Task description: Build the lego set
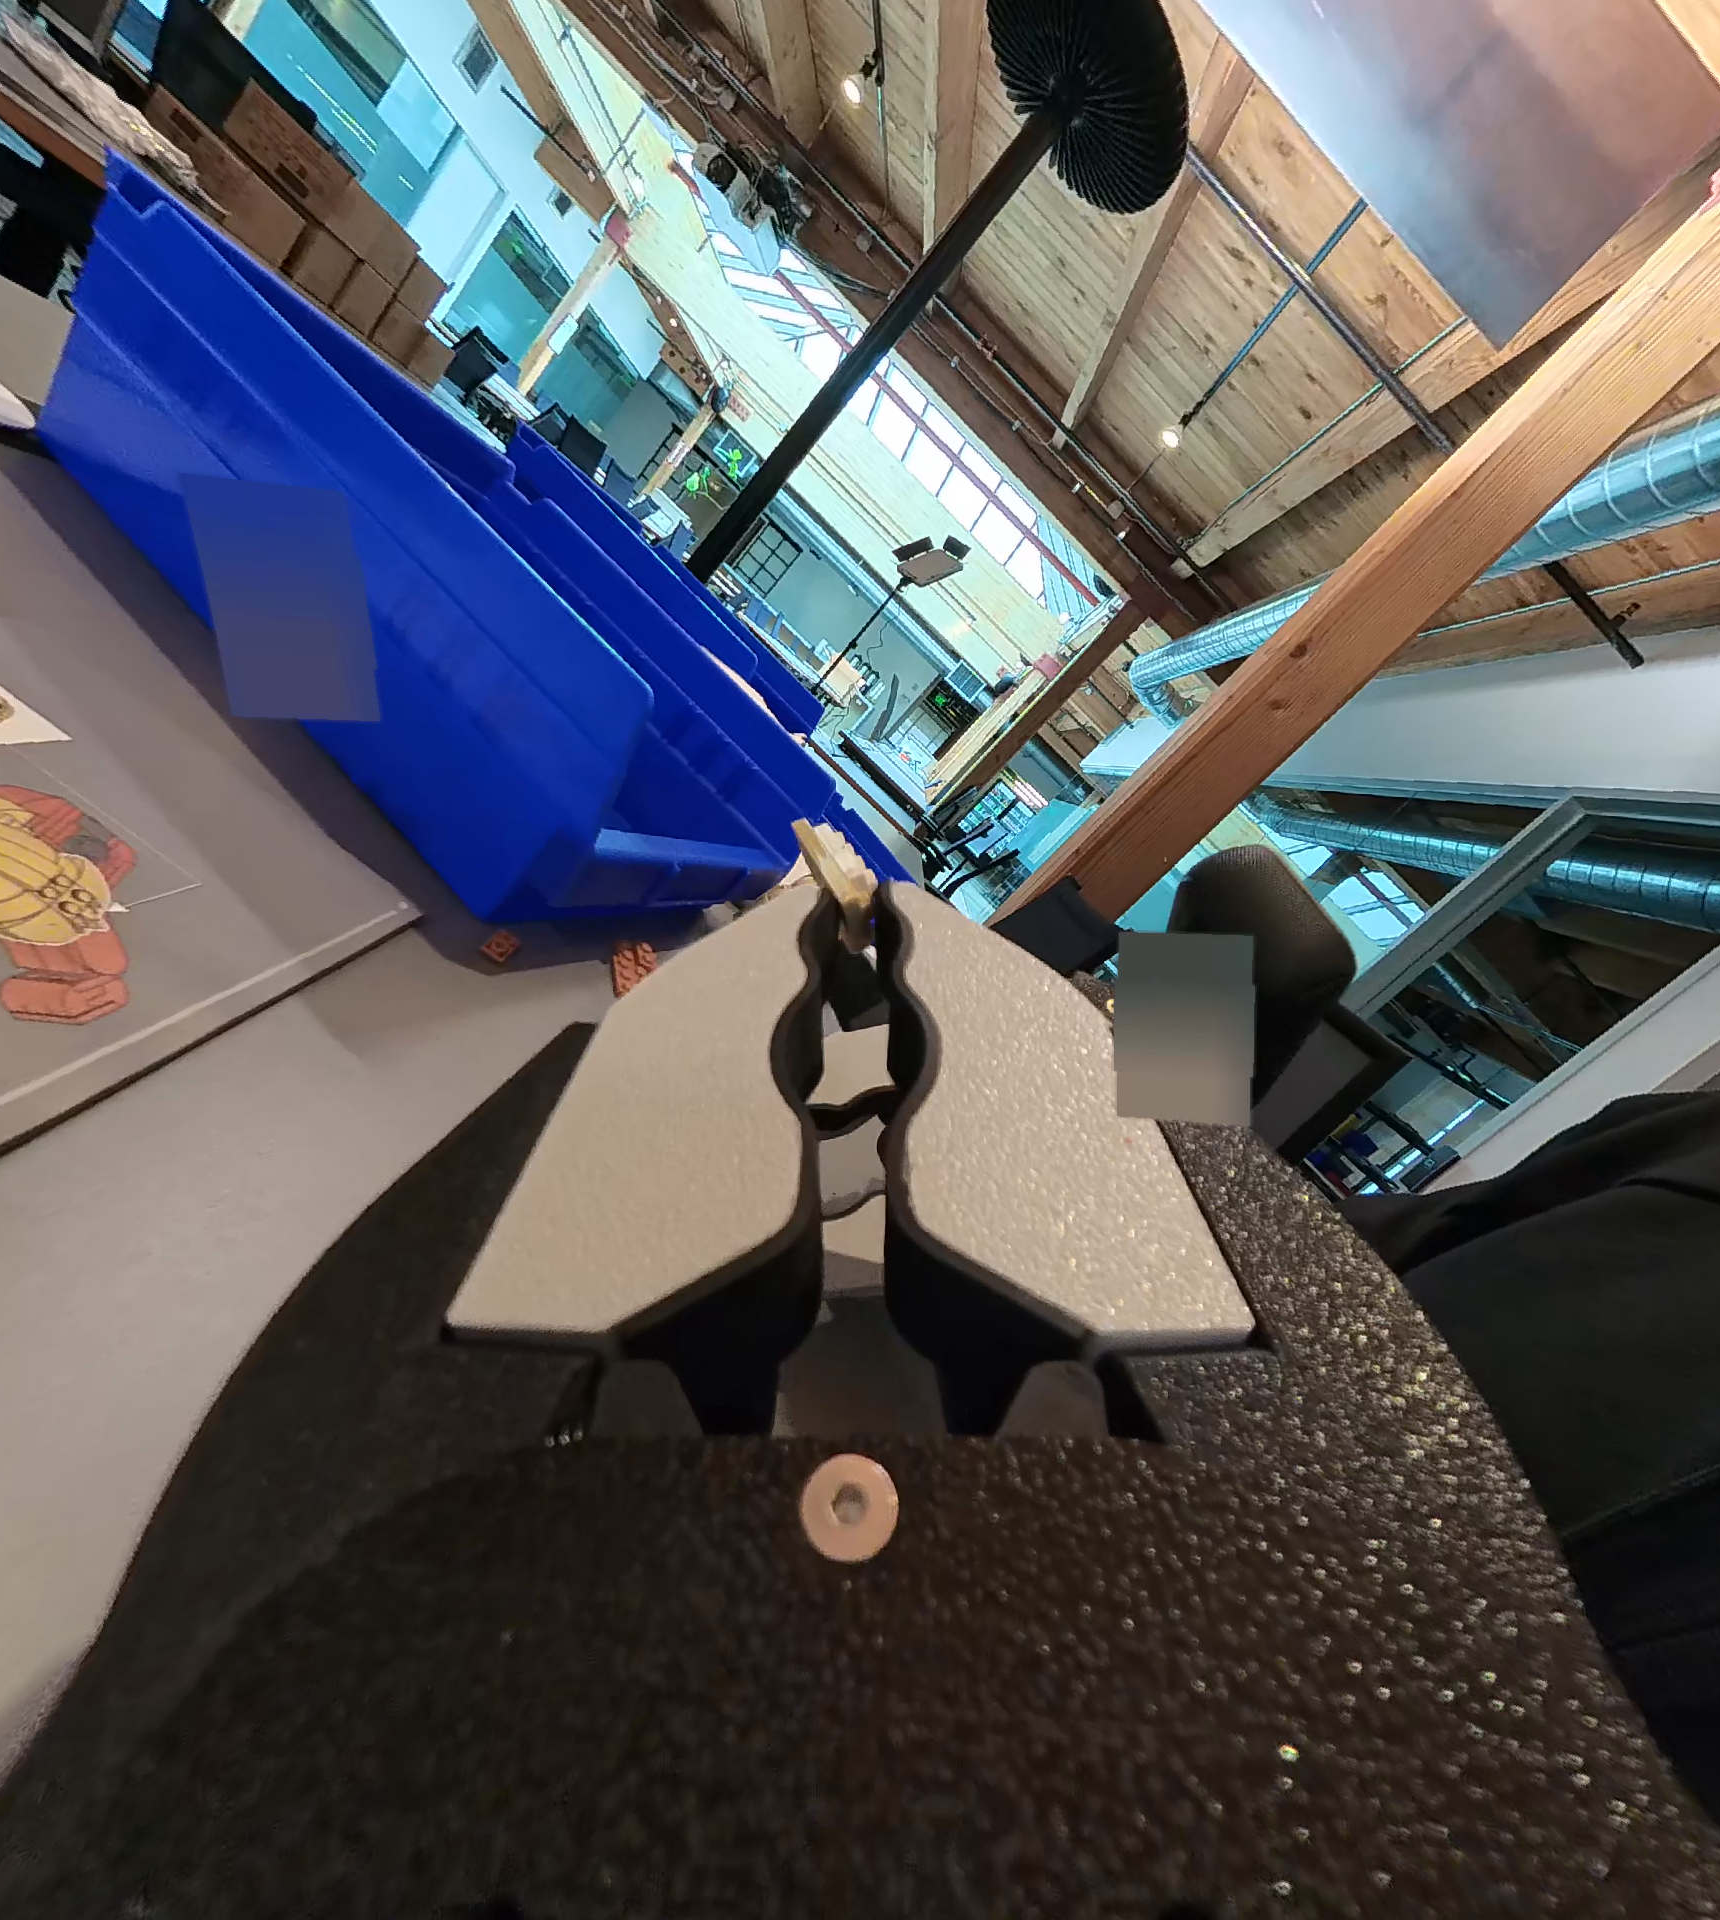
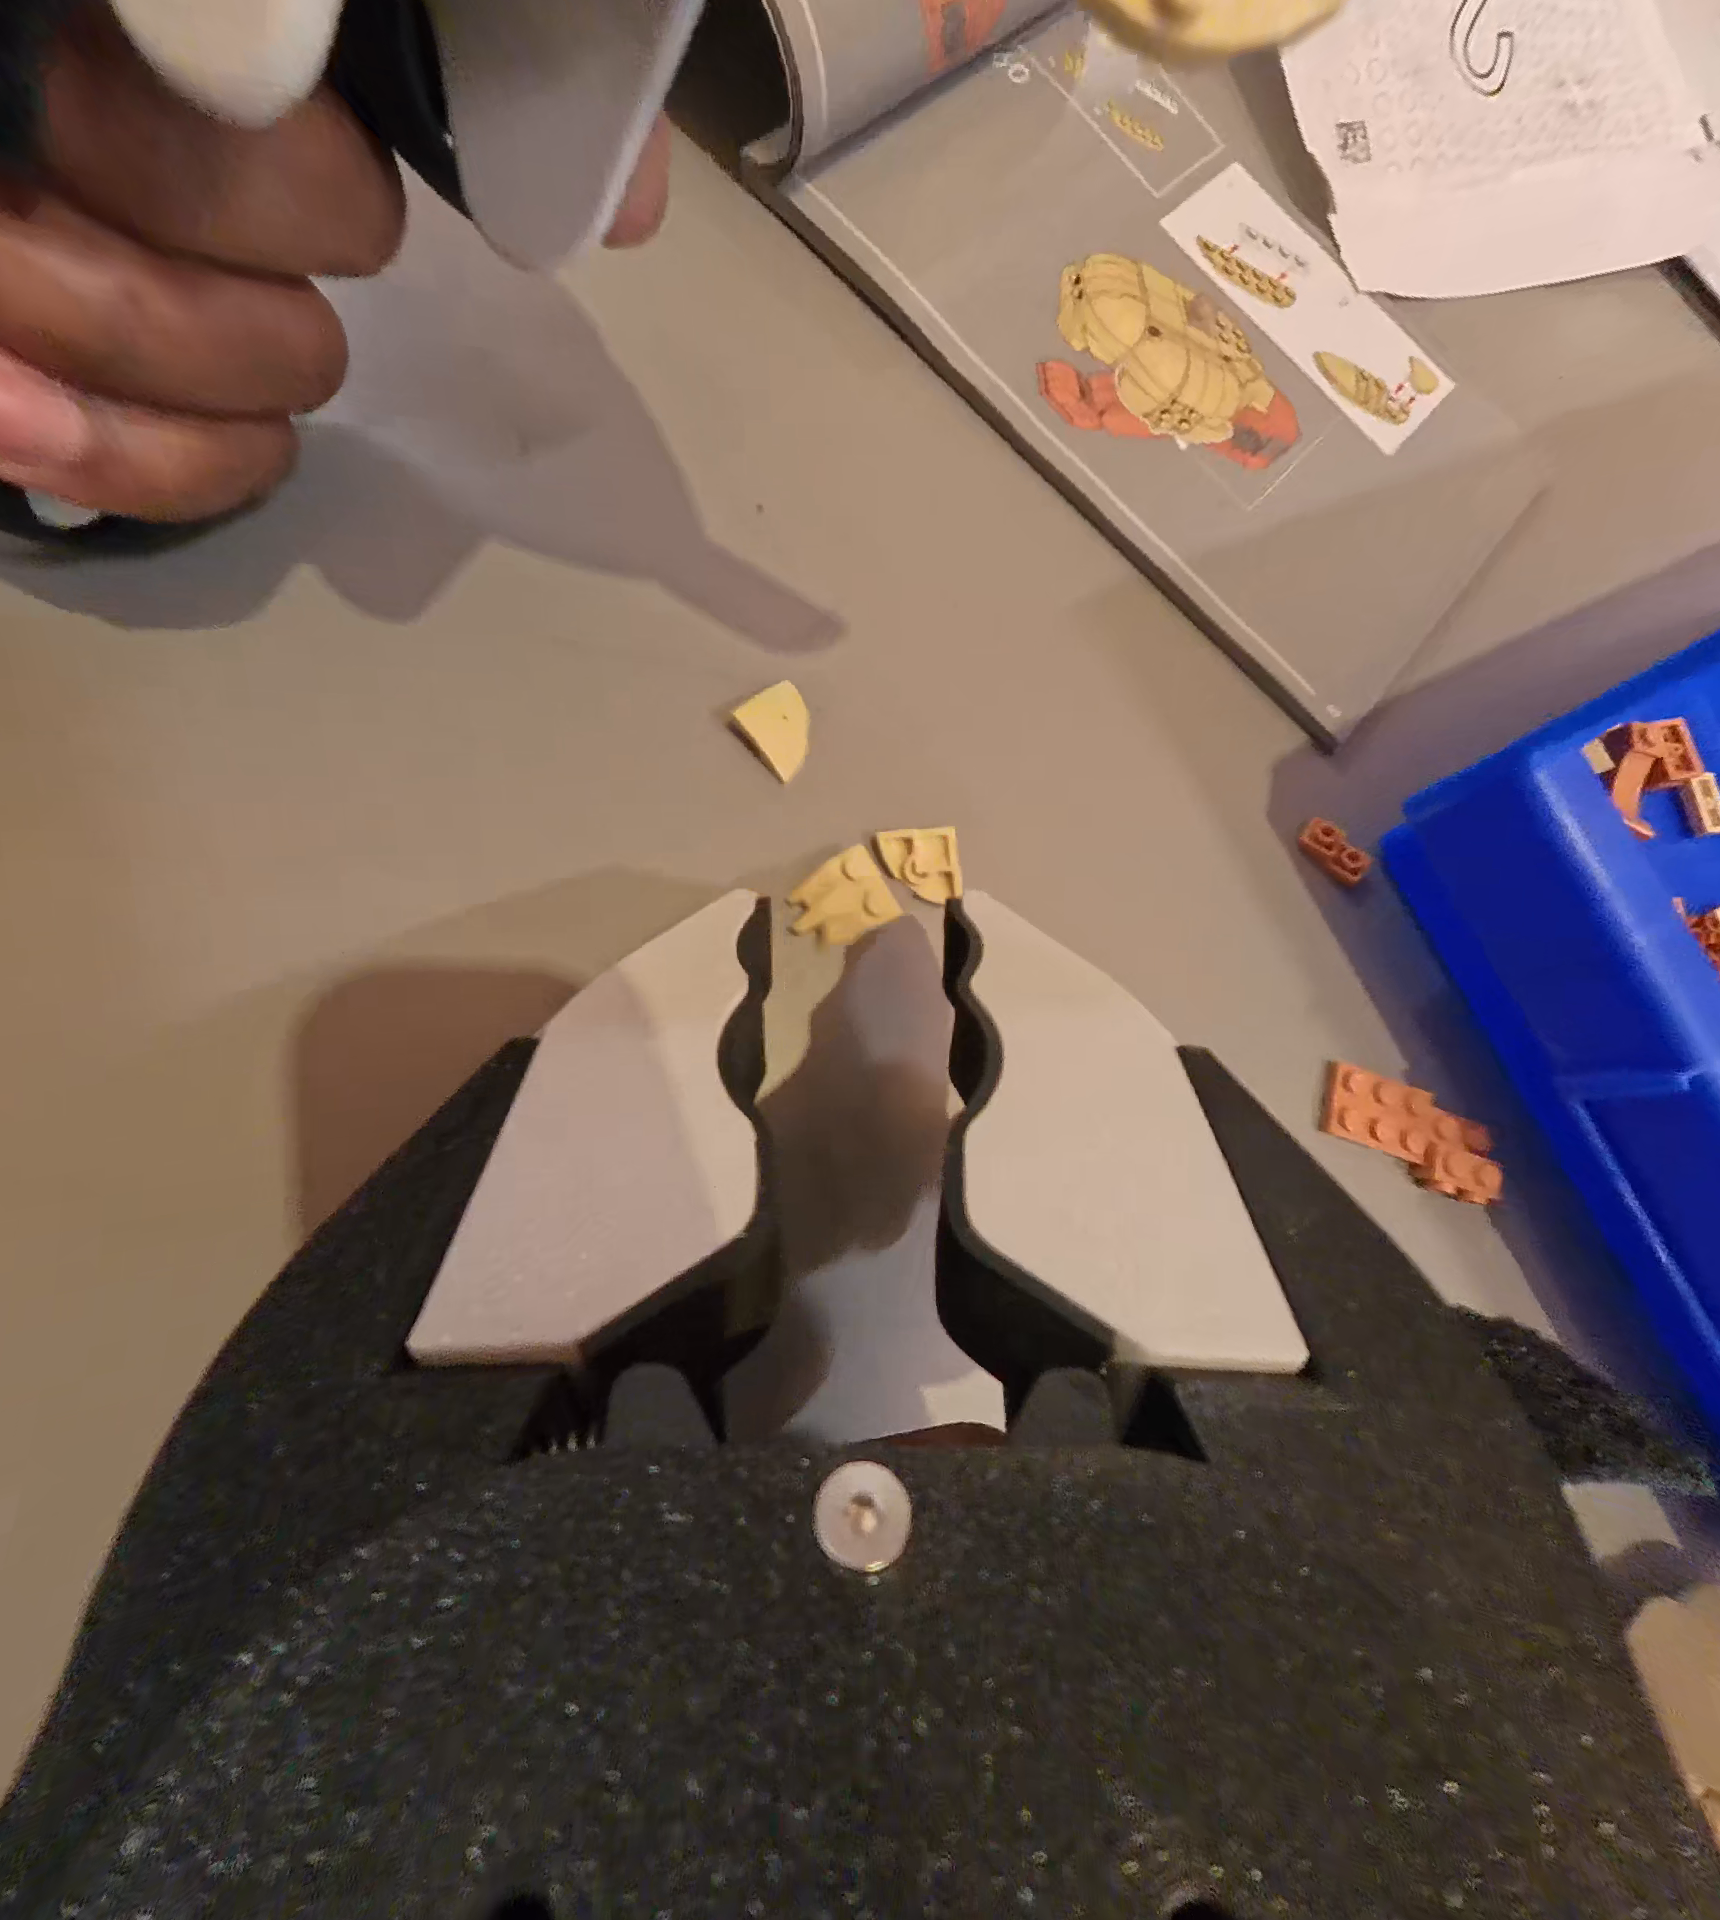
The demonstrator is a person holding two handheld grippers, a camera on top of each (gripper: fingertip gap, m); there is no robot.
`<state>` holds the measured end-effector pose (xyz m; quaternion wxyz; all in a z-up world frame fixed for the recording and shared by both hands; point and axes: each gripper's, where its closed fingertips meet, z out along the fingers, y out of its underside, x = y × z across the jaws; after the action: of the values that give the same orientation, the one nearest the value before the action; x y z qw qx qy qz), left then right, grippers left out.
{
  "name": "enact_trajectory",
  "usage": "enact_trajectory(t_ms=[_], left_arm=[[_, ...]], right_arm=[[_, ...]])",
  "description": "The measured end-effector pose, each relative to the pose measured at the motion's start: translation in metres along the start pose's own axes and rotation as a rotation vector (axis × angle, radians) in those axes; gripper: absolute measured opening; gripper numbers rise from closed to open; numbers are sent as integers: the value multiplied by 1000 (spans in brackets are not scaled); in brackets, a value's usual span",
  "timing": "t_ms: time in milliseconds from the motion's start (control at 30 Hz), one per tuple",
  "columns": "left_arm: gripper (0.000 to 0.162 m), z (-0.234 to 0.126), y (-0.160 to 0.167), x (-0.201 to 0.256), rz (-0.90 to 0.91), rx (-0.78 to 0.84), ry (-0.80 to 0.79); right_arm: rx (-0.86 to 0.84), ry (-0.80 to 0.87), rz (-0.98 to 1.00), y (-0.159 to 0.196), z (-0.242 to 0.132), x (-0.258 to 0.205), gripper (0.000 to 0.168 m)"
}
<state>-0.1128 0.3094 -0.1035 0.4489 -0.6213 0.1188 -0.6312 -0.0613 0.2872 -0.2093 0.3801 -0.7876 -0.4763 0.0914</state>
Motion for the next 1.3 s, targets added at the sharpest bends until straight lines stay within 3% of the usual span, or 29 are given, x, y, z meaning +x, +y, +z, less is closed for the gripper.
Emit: enact_trajectory(t_ms=[367,633,700,767,900,1033,1300], left_arm=[[6,0,0,3,2,-1,6],[6,3,6,2,-3,-21,2],[6,3,6,1,-2,-23,-1],[6,3,7,1,-5,-22,1],[6,4,7,2,-36,-4,4],[6,6,11,6,-139,62,17],[6,21,30,22,-320,274,-9]], right_arm=[[-58,78,-18,14,4,18,32],[-46,15,57,8,10,9,33],[-53,4,71,7,13,11,30],[-67,-10,79,8,14,12,16],[-71,-33,74,11,11,11,16],[41,-47,128,0,-6,14,16],[426,-1,146,-71,-86,20,16]])
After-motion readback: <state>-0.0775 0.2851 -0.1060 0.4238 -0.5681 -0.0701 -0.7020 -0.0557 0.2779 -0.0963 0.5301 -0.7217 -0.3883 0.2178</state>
